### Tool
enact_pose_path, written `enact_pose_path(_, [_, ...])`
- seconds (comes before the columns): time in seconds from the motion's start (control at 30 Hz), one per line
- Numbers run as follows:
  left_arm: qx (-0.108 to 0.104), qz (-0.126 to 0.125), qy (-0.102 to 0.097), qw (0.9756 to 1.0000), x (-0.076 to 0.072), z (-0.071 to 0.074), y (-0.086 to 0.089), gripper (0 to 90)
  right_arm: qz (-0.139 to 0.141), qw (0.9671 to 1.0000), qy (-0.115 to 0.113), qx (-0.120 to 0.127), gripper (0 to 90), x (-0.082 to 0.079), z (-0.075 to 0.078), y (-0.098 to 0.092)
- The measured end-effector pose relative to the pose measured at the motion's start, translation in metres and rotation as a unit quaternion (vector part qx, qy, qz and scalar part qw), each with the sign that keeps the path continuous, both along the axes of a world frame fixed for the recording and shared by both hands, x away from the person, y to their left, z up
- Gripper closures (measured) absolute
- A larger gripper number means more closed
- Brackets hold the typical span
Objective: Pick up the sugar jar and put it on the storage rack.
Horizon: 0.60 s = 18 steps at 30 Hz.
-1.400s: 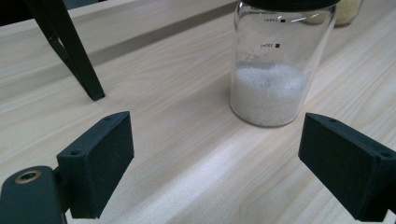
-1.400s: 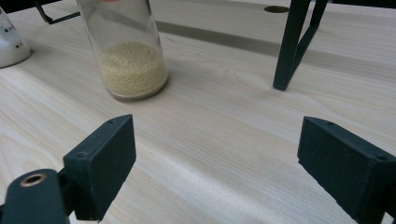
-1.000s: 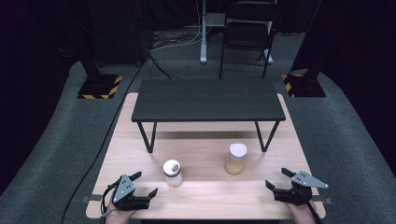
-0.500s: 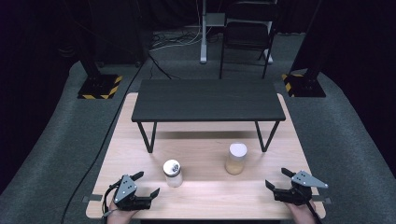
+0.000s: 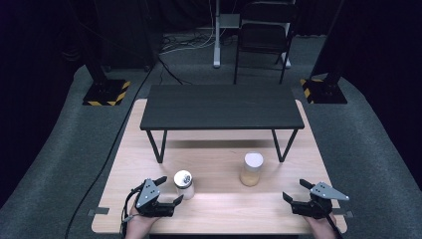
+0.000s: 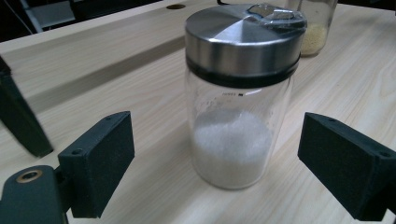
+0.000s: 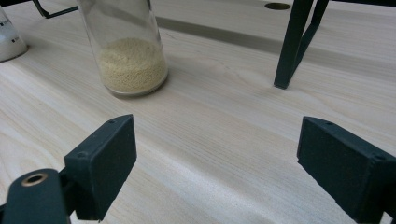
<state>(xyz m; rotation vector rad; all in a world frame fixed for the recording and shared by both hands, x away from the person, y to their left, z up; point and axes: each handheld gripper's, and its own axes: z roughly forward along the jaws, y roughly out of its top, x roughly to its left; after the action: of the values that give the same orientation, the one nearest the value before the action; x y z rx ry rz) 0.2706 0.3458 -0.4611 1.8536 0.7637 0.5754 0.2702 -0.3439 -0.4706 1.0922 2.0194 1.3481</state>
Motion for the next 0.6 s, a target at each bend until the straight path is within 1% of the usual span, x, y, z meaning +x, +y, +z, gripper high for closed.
enact_pose_path(0.07, [-0.008,-0.003,0.002,1.0,0.004,-0.001,-0.003,11.1,0.0,1.0,0.0,0.0,10.6,0.0,0.0,0.0])
enact_pose_path(0.1, [-0.008,-0.003,0.002,1.0,0.006,-0.001,-0.005,11.4,0.0,1.0,0.0,0.0,10.6,0.0,0.0,0.0])
enact_pose_path(0.2, [-0.003,-0.004,0.008,1.0,0.012,-0.002,-0.012,12.6,0.001,1.0,-0.001,0.0,10.6,0.0,0.0,0.0])
enact_pose_path(0.33, [0.0,-0.013,0.017,0.9998,0.021,-0.003,-0.021,15.2,0.001,1.0,-0.001,0.0,10.6,0.0,0.0,0.0])
enact_pose_path(0.43, [0.005,-0.016,0.022,0.9996,0.025,-0.004,-0.024,16.7,0.001,1.0,0.0,0.0,10.6,0.0,0.0,0.0])
enact_pose_path(0.47, [0.012,-0.016,0.024,0.9995,0.027,-0.005,-0.028,22.4,0.001,1.0,-0.001,-0.001,10.7,0.0,0.0,0.0])
enact_pose_path(0.5, [0.012,-0.016,0.024,0.9995,0.027,-0.005,-0.028,25.2,0.001,1.0,-0.001,-0.001,10.7,0.0,0.0,0.0])
enact_pose_path(0.53, [0.013,-0.017,0.026,0.9994,0.028,-0.005,-0.03,25.2,0.001,1.0,-0.001,-0.001,10.7,0.0,0.0,0.0])
enact_pose_path(0.57, [0.015,-0.015,0.023,0.9995,0.027,-0.006,-0.031,29.8,0.001,1.0,0.0,-0.001,10.8,0.0,0.0,0.0])
enact_pose_path(0.6, [0.012,-0.015,0.025,0.9995,0.027,-0.005,-0.031,30.2,0.001,1.0,-0.001,0.0,10.8,0.0,0.0,0.0])
